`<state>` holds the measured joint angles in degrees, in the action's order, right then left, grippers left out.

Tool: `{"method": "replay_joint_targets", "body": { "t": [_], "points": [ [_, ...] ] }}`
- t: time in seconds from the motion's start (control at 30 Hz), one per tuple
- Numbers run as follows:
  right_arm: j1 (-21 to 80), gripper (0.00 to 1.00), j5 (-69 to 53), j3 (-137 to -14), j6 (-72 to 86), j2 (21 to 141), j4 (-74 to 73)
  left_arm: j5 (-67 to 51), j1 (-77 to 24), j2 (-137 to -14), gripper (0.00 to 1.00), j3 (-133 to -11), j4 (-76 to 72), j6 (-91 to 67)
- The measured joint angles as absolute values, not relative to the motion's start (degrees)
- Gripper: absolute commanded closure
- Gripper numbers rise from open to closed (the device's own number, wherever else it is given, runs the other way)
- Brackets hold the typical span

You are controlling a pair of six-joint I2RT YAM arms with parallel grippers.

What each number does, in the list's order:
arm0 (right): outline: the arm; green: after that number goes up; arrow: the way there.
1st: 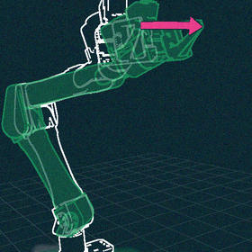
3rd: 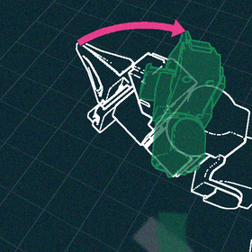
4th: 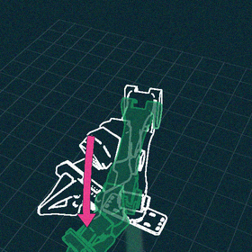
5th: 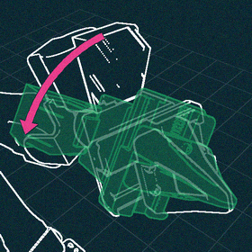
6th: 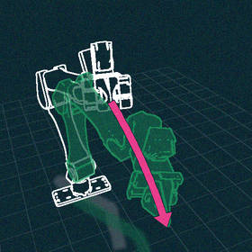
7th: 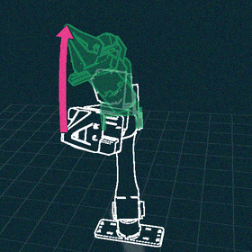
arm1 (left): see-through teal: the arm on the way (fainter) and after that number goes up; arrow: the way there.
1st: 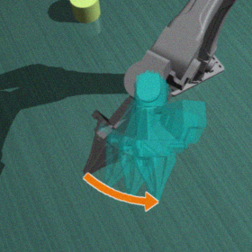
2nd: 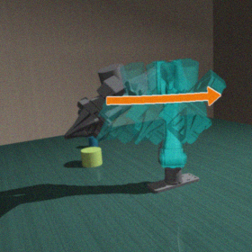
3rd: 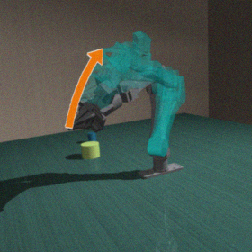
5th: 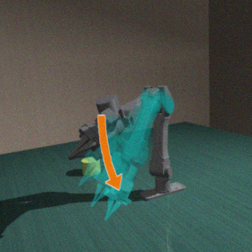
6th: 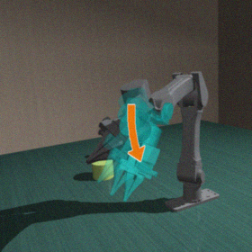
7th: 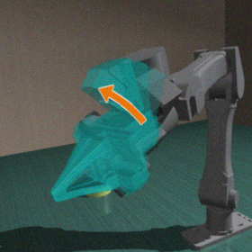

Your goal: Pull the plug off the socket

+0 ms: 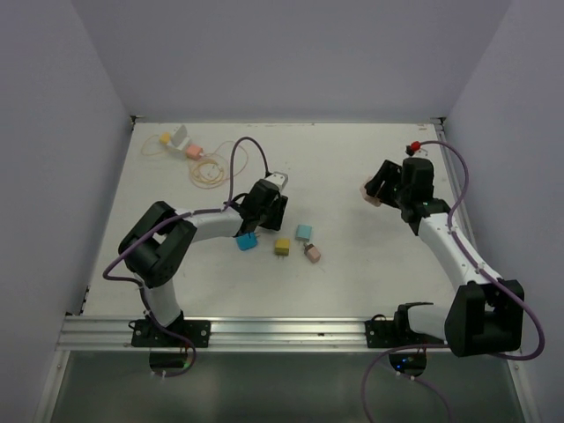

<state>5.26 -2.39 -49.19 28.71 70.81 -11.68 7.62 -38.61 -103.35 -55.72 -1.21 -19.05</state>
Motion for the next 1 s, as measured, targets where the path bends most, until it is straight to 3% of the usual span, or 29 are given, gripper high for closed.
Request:
{"method": "replay_joint_targets", "body": {
  "t": [0.17, 0.37, 0.6, 0.77, 1.0],
  "points": [
    [5.7, 1.00, 9.1, -48.4, 27.3, 70.8, -14.1, 7.0, -38.6, -102.3, 0.21, -55.7, -0.7, -19.5],
    [6.4, 1.00, 21.2, -48.2, 26.5, 72.1, -16.8, 7.4, -38.6, -96.4, 0.06, -58.4, 4.0, -19.7],
    [6.8, 1.00, 29.8, -48.2, 25.8, 79.2, -16.7, 8.1, -35.7, -86.0, 0.02, -61.9, 9.1, -19.7],
    [7.2, 1.00, 33.6, -48.2, 25.3, 85.1, -16.6, 8.5, -28.2, -77.9, 0.01, -61.5, 12.8, -18.2],
    [7.2, 1.00, 36.4, -48.8, 24.4, 89.6, -13.1, 15.4, -24.0, -67.1, 0.00, -51.7, 11.7, -16.4]
  ]
}}
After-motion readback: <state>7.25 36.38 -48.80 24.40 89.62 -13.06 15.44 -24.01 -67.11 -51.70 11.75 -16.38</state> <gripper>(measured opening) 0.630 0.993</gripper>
